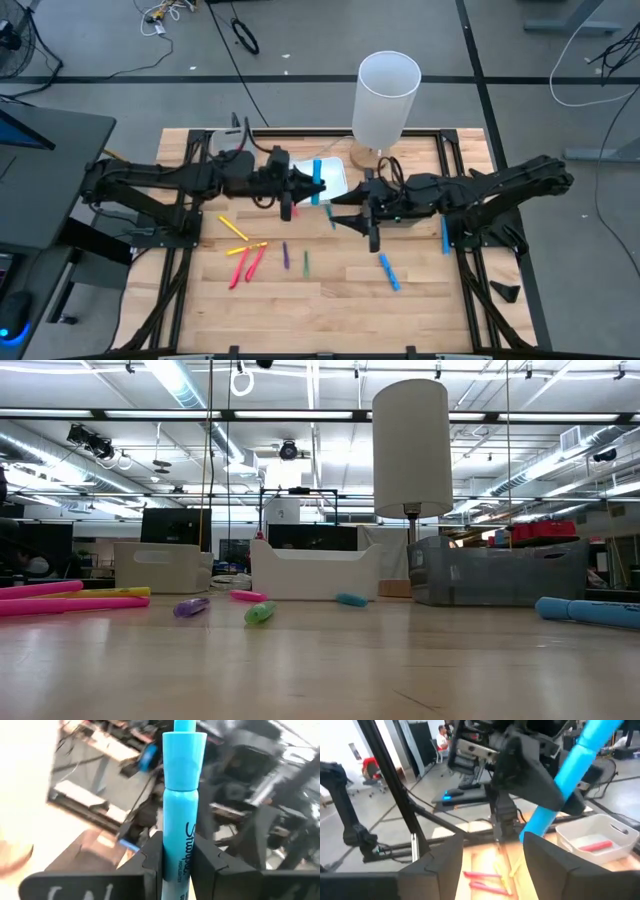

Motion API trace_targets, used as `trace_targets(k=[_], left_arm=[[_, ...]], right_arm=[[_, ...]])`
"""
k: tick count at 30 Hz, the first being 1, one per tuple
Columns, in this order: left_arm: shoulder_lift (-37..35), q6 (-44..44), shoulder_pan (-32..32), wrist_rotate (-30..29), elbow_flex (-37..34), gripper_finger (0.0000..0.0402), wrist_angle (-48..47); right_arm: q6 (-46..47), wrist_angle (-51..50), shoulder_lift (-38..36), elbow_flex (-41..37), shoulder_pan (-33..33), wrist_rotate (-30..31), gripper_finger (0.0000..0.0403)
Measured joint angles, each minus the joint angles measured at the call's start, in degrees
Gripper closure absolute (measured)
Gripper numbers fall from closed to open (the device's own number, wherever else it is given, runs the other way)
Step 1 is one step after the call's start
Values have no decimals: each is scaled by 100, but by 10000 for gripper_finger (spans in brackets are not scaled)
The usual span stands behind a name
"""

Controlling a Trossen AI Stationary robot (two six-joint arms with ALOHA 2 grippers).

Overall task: Pick & Place Markers
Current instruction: Put the middle blue highlighter pen into the gray bin

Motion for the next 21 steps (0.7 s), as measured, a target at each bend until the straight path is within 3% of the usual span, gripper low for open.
trace_targets(k=[10,21], left_arm=[[-54,-2397,271,255,1,335,-2459],[-55,-3689,288,842,4,335,-5045]], right_arm=[[-313,-363,-344,0,-1,11,200],[-773,-508,-345,0,1,-101,199]])
